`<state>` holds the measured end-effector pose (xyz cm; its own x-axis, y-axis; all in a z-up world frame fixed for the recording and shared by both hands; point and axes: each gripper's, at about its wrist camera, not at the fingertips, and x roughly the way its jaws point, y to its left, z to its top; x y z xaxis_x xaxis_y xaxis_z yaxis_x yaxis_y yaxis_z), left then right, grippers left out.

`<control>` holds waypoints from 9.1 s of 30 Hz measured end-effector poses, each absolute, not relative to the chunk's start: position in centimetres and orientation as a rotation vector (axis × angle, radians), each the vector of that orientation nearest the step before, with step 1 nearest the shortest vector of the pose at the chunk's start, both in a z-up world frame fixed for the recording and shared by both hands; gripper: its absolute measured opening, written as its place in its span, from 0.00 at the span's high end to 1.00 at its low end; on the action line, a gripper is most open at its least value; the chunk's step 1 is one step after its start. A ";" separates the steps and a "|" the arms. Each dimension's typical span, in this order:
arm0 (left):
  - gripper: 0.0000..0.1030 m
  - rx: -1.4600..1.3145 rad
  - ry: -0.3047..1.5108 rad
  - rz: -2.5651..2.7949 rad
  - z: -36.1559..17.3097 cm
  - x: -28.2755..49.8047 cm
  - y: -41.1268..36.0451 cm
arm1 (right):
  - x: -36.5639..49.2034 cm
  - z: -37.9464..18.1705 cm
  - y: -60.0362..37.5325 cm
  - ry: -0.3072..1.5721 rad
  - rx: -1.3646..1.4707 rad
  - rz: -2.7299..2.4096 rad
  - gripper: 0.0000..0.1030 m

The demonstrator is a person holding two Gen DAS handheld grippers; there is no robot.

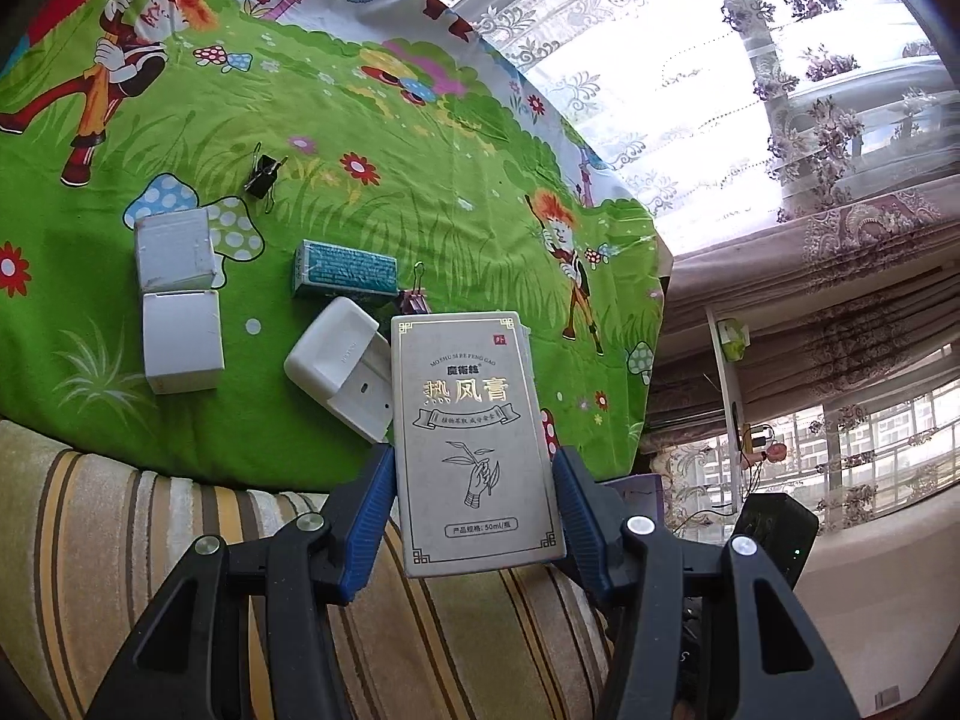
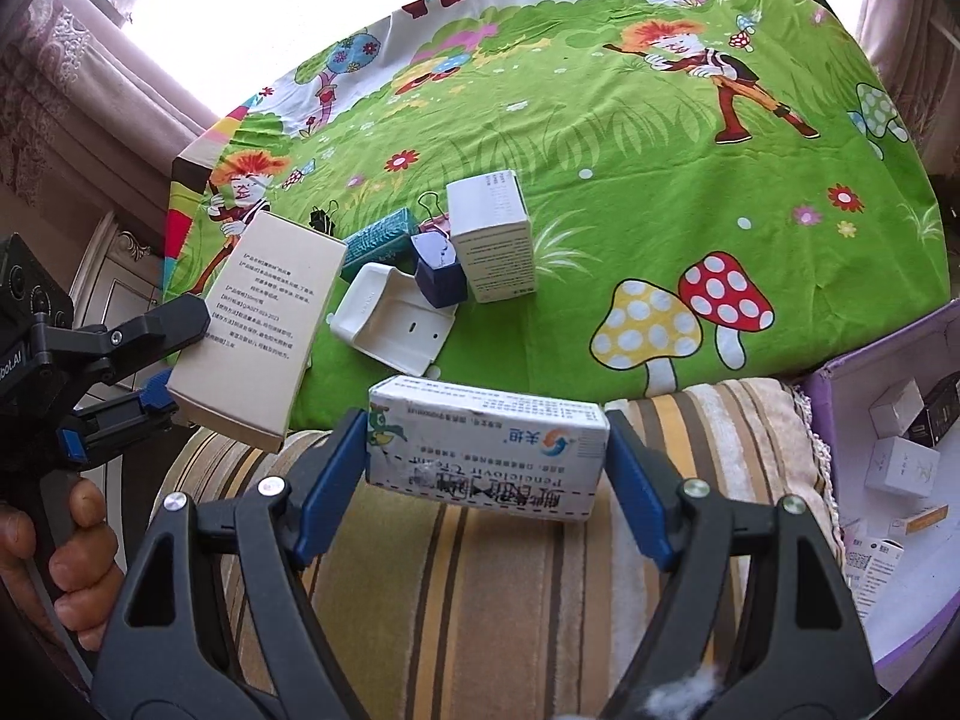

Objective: Organize rigid objects
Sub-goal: 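Carry both boxes over the storage box and open both grippers inside, then move both grippers back over the remaining items on the bed, then grasp the dark blue box with the left gripper while the right grasps the white red-logo box, then carry both boxes over the storage box and release them inside, then move both grippers back over the white cubes and white tray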

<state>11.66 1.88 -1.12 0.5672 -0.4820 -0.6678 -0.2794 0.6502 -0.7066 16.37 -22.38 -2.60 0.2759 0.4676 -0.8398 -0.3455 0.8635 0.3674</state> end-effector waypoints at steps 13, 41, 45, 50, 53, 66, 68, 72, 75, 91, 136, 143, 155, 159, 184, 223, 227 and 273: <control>0.47 -0.838 1.082 -0.323 -1.7 14.3 -8.6 | 15.5 -1.8 -34.5 1.101 0.217 0.335 0.23; 0.36 -0.740 1.202 -0.545 -3.7 17.0 -20.3 | 16.4 -4.5 -45.3 1.135 0.463 0.094 0.14; 0.36 -0.726 1.165 -0.538 -3.2 16.6 -19.8 | 16.4 -4.3 -45.1 1.130 0.454 0.095 0.14; 0.36 -0.662 1.089 -0.531 -2.0 15.9 -19.4 | 16.2 -3.9 -44.4 1.123 0.439 0.114 0.14; 0.35 -0.623 1.047 -0.525 -1.3 15.4 -19.2 | 16.1 -3.5 -43.5 1.119 0.402 0.132 0.14; 0.34 -0.617 0.985 -0.463 -0.5 13.8 -13.3 | 16.2 -2.3 -38.7 1.122 0.265 0.218 0.14; 0.34 -0.612 0.972 -0.448 -0.4 13.6 -11.9 | 16.3 -2.2 -37.7 1.123 0.240 0.237 0.14; 0.34 -0.582 0.958 -0.399 -0.3 13.3 -9.0 | 16.6 -2.1 -35.7 1.127 0.189 0.272 0.14; 0.34 -0.546 0.958 -0.362 -0.5 13.3 -6.9 | 16.9 -2.0 -34.1 1.136 0.147 0.306 0.14; 0.34 -0.227 1.047 -0.313 -2.8 17.4 -3.6 | 20.4 -1.0 -23.8 1.106 -0.082 0.542 0.14; 0.50 0.039 1.097 -0.453 -7.7 24.3 -3.9 | 26.9 -6.1 -15.3 1.163 -0.125 0.710 0.56; 0.50 0.004 1.074 -0.451 -6.6 23.6 -4.1 | 26.4 -5.0 -16.8 1.131 -0.090 0.682 0.57; 0.50 -0.062 1.032 -0.455 -4.0 20.8 -6.0 | 23.6 -3.0 -20.2 1.090 -0.043 0.628 0.57; 0.50 -0.062 1.014 -0.473 -2.9 19.7 -7.4 | 22.5 -2.7 -21.9 1.088 -0.023 0.592 0.57; 0.50 -0.078 0.990 -0.652 1.1 14.0 -21.1 | 14.3 0.7 -40.9 0.994 0.137 0.266 0.56; 0.42 -0.042 0.998 -0.701 1.7 11.4 -29.1 | 12.9 3.7 -55.8 0.801 0.212 -0.178 0.22; 0.42 -0.053 0.944 -0.597 3.0 11.4 -27.2 | 12.5 5.4 -54.5 0.729 0.149 -0.193 0.07; 0.39 -0.496 0.862 0.020 0.0 5.6 1.5 | 12.5 3.8 -32.8 0.800 -0.018 0.415 0.04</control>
<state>5.61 1.49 -0.03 0.6580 -0.1793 -0.7313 -0.2137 0.8868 -0.4098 12.51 -32.80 3.80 0.6205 0.3543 -0.6996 -0.3678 0.9194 0.1394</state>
